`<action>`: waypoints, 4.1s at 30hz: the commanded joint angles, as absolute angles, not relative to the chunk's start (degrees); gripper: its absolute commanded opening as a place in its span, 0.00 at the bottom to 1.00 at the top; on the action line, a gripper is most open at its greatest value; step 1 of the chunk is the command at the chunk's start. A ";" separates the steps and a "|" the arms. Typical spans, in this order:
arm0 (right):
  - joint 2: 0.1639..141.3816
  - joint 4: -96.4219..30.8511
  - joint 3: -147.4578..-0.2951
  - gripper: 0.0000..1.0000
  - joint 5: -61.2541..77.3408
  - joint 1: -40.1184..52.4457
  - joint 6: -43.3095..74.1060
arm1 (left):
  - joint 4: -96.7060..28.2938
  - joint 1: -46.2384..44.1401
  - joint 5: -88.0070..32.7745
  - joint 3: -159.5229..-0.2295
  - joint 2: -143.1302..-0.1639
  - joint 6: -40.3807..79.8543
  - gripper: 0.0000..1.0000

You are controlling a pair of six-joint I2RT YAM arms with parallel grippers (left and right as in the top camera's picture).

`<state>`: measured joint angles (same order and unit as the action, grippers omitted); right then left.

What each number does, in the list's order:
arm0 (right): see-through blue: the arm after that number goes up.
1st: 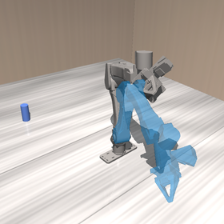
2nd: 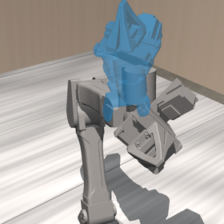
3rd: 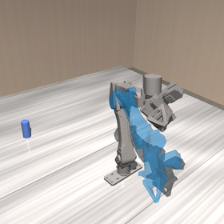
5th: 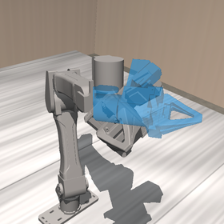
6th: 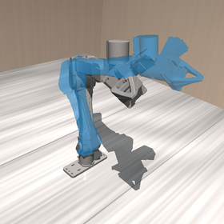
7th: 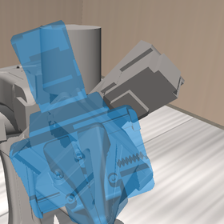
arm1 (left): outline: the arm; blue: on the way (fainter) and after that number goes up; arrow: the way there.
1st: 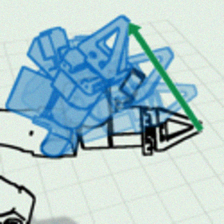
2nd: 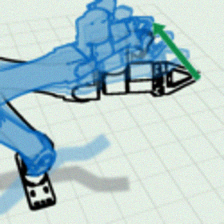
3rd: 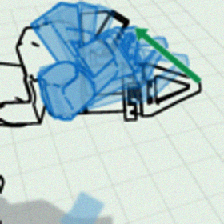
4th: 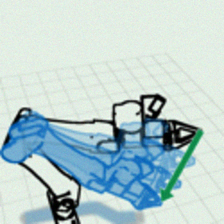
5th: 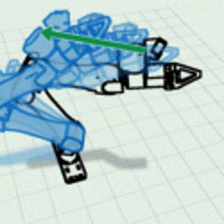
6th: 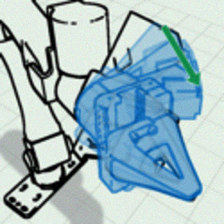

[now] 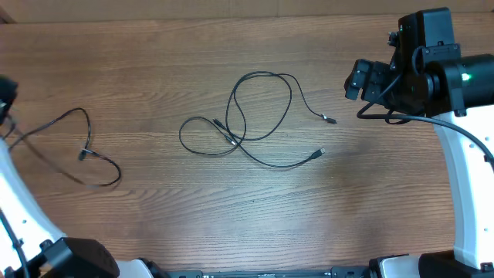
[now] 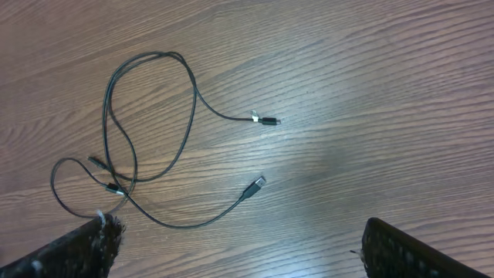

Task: Untangle cables
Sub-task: 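Move the left gripper over the central cable tangle, then close the left gripper on cable strands in the center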

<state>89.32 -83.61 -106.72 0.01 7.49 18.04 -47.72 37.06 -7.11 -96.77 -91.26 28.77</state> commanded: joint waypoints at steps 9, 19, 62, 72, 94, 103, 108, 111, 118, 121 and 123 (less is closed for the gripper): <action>89.45 -83.77 -106.80 0.98 0.12 7.33 18.44 | -53.91 20.23 -7.66 -97.71 -99.24 9.19 0.31; 89.45 -83.74 -106.80 0.98 0.12 7.33 18.41 | -79.07 17.32 -0.99 -97.54 -108.14 11.60 0.39; 89.45 -83.70 -106.80 0.98 0.10 7.33 18.20 | -21.76 17.34 12.16 -35.77 -87.00 12.88 0.59; 89.45 -83.70 -106.80 0.98 0.10 7.33 18.20 | -21.54 17.32 6.57 -35.83 -86.98 12.88 0.15; 89.45 -83.96 -106.80 0.97 0.10 7.33 18.20 | -14.63 17.34 -5.28 -69.67 -86.98 11.97 0.08; 89.45 -83.96 -106.80 0.97 0.10 7.33 18.22 | -24.93 15.66 -8.64 -69.78 -86.98 11.99 0.72; 89.45 -83.94 -106.80 0.98 0.10 7.33 18.22 | -29.26 9.58 -14.72 -69.58 -87.00 10.39 0.73; 89.45 -83.96 -106.80 0.98 0.10 7.33 18.22 | -29.98 4.08 -14.92 -69.56 -87.00 4.27 0.77; 89.45 -84.36 -106.80 1.00 0.10 7.33 18.22 | -30.39 -11.05 -14.90 -69.58 -89.84 4.21 0.79; 89.45 -84.40 -106.80 1.00 0.10 7.33 18.20 | -30.70 -15.25 -14.92 -69.56 -93.54 13.45 0.83; 89.45 -84.40 -106.80 1.00 0.08 7.33 18.20 | -30.52 -18.22 -15.29 -69.56 -97.36 18.52 0.93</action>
